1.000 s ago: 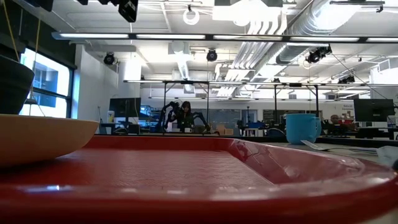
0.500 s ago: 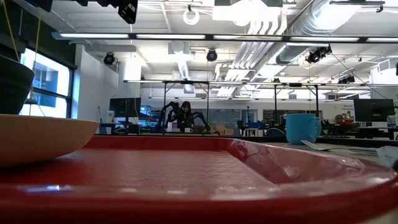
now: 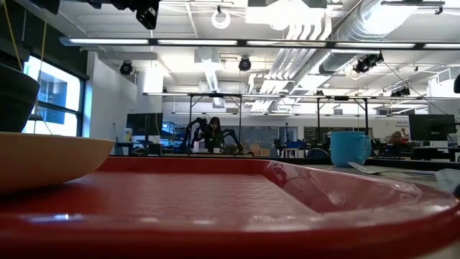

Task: Set up tray
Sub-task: Put the gray napkin on the red serving tray to the right of the light brown plate

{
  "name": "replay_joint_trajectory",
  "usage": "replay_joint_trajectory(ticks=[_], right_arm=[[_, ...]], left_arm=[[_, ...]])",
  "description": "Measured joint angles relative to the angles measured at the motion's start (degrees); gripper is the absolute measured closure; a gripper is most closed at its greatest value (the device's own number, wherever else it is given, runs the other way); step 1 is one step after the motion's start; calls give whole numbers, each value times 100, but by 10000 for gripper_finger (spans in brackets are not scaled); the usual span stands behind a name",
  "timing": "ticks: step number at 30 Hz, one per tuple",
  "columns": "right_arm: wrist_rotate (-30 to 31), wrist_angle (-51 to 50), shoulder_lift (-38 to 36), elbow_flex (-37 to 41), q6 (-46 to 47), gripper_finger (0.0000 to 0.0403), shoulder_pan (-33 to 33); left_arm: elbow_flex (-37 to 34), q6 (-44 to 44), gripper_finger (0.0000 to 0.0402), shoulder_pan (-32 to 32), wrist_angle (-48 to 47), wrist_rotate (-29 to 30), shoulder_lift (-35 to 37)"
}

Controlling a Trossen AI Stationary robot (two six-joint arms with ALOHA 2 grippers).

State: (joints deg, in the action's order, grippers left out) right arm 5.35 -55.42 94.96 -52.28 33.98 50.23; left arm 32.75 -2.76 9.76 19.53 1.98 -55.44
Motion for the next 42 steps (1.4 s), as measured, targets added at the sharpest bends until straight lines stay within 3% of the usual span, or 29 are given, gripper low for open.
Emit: replay_joint_trajectory(ticks=[4, 11, 22, 29, 32, 38, 42], right_arm=[[-213, 315, 0, 303, 94, 238, -39], [74, 335, 2, 322, 175, 254, -46], [274, 666, 9, 111, 702, 395, -118], [563, -317, 9, -989, 671, 399, -344], [1070, -868, 9, -1668, 440, 397, -447], [2129, -981, 7, -2972, -635, 399, -778], [2575, -507, 2, -3538, -1657, 401, -1033]], left_arm=[[0, 0, 346, 0, -20, 0, 0], [0, -4, 346, 0, -15, 19, 0], [0, -9, 346, 0, -44, 20, 0], [0, -12, 346, 1, -40, 20, 0], [0, -13, 346, 0, -37, 20, 0], [-2, -15, 346, 0, -61, 20, 42], [-2, -4, 346, 0, -100, -257, 215]])
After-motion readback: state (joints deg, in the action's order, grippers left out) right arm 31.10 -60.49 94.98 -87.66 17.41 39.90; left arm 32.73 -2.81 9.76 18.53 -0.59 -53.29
